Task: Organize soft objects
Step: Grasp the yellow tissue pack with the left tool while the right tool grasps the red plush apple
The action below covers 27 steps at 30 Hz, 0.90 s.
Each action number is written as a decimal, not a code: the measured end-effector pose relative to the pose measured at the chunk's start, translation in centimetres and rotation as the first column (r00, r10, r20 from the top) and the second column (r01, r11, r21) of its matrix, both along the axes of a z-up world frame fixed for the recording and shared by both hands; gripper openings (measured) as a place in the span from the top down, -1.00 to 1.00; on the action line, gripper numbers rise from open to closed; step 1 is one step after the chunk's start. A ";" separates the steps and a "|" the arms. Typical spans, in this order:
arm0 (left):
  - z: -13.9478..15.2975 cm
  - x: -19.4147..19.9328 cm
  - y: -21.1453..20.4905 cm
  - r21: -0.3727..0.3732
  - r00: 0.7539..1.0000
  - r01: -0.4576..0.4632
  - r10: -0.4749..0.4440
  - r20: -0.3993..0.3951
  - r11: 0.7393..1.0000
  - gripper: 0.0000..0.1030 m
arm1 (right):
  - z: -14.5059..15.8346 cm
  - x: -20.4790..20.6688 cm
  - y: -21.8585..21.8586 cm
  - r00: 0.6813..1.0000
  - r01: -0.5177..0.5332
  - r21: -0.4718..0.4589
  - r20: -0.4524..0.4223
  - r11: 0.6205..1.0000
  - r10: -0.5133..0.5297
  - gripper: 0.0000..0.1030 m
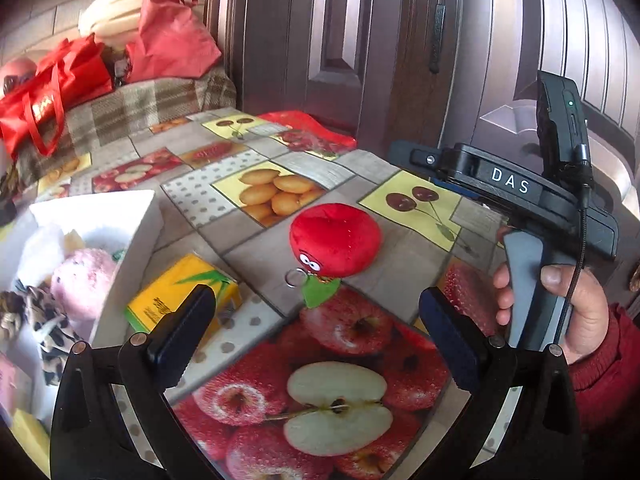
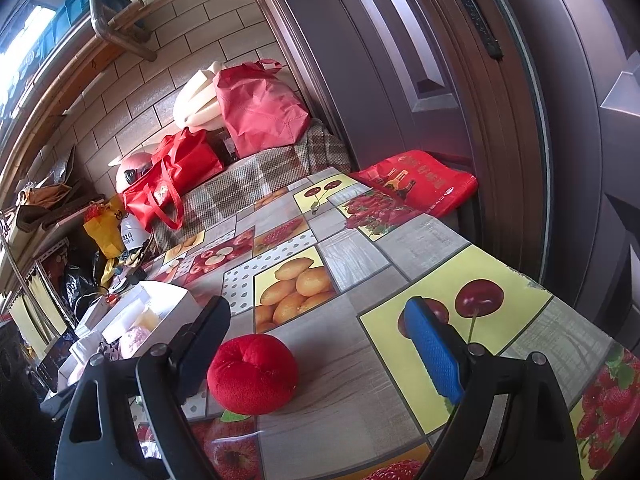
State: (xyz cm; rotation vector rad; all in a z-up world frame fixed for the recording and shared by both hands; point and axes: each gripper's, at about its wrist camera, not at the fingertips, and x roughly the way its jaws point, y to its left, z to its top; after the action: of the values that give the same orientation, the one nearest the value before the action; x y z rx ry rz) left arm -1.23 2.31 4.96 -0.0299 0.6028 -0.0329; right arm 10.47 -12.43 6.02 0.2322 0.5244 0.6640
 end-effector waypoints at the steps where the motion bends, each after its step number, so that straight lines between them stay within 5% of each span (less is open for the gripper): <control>1: 0.1 0.0 0.4 0.023 1.000 -0.010 0.010 -0.001 1.000 -0.99 | 0.0 0.0 0.0 1.000 -0.001 -0.002 0.001 1.000 0.001 -0.74; 6: -1.2 1.6 3.0 0.033 0.995 -0.062 0.064 -0.077 0.998 -0.99 | 0.0 0.0 0.0 1.000 -0.001 -0.001 0.002 1.000 0.001 -0.74; 12: -0.3 3.6 4.1 0.050 0.996 -0.078 0.080 -0.047 0.996 -0.99 | 0.0 0.0 -0.1 1.000 -0.002 -0.003 -0.001 1.000 0.002 -0.74; 18: -2.2 7.6 4.4 0.062 0.978 -0.055 0.066 -0.200 0.997 -0.99 | 0.1 0.0 -0.2 1.000 0.001 0.005 -0.012 1.000 -0.001 -0.74; 27: -3.3 6.6 3.4 0.039 0.962 -0.057 0.065 -0.264 0.998 -0.99 | -0.5 0.5 -0.6 0.999 0.009 0.036 -0.052 0.999 -0.007 -0.74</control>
State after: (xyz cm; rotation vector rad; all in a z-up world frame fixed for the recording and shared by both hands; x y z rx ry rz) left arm 5.38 5.74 1.64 -0.0229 0.8707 0.0410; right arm 10.96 -13.02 5.55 0.2859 0.5617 0.6613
